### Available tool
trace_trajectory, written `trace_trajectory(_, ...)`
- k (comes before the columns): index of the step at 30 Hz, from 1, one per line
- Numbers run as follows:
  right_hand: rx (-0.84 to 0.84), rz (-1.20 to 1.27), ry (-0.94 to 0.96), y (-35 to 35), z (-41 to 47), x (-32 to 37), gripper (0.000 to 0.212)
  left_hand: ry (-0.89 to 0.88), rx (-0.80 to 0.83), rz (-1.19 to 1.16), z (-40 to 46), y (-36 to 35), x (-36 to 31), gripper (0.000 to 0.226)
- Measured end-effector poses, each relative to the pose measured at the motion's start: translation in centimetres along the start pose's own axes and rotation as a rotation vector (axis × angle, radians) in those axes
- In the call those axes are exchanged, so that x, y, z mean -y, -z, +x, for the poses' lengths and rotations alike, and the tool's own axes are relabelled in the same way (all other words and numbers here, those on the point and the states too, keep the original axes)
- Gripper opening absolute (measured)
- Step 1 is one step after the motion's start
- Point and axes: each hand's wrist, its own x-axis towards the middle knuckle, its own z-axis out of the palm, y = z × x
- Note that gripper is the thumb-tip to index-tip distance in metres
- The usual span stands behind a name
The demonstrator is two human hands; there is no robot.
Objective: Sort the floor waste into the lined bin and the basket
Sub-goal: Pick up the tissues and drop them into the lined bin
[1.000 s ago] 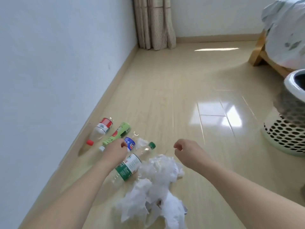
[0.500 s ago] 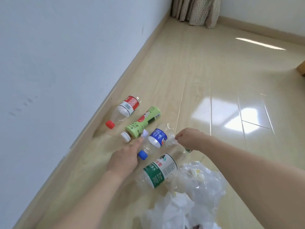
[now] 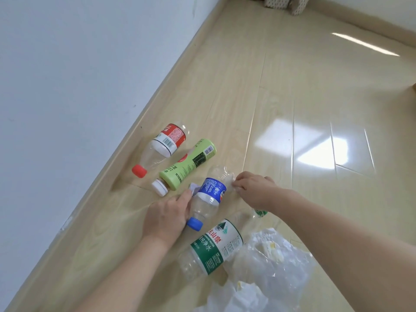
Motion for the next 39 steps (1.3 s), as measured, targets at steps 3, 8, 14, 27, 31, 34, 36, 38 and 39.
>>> trace_trajectory(3,-0.001,-0.027,-0.015,0.4,-0.2,0.1,0.045,0.01,-0.009,-0.019,0.3,0.2,0.0,0.027)
trace_trajectory(8,-0.033,0.019,-0.044,1.5,-1.7,0.3,0.05,0.019,0.01,-0.034,0.6,0.9,-0.3,0.019)
trace_trajectory(14,-0.094,0.07,-0.081,2.9,-6.0,0.0,0.05,0.084,0.092,-0.089,0.2,0.9,-0.1,0.019)
trace_trajectory(27,-0.188,0.091,-0.062,3.2,-16.7,5.3,0.048,0.511,0.23,-0.387,-7.7,5.9,-1.4,0.025)
trace_trajectory(31,-0.207,0.097,-0.021,2.3,-20.3,6.3,0.049,0.703,0.137,-0.578,-6.5,9.3,-2.7,0.033)
trace_trajectory(34,-0.253,0.201,-0.023,2.5,-24.0,5.2,0.05,0.626,0.115,-0.62,-5.0,12.9,-6.0,0.036)
trace_trajectory(36,-0.317,0.279,-0.024,2.4,-27.2,3.1,0.049,0.555,0.063,-0.649,-4.2,15.5,-9.3,0.037)
trace_trajectory(38,-0.378,0.345,-0.032,2.2,-30.7,0.2,0.049,0.49,0.033,-0.671,-3.6,17.5,-13.0,0.036)
trace_trajectory(39,-0.422,0.377,-0.04,1.9,-33.1,-1.9,0.048,0.441,0.034,-0.682,-3.4,18.5,-15.6,0.036)
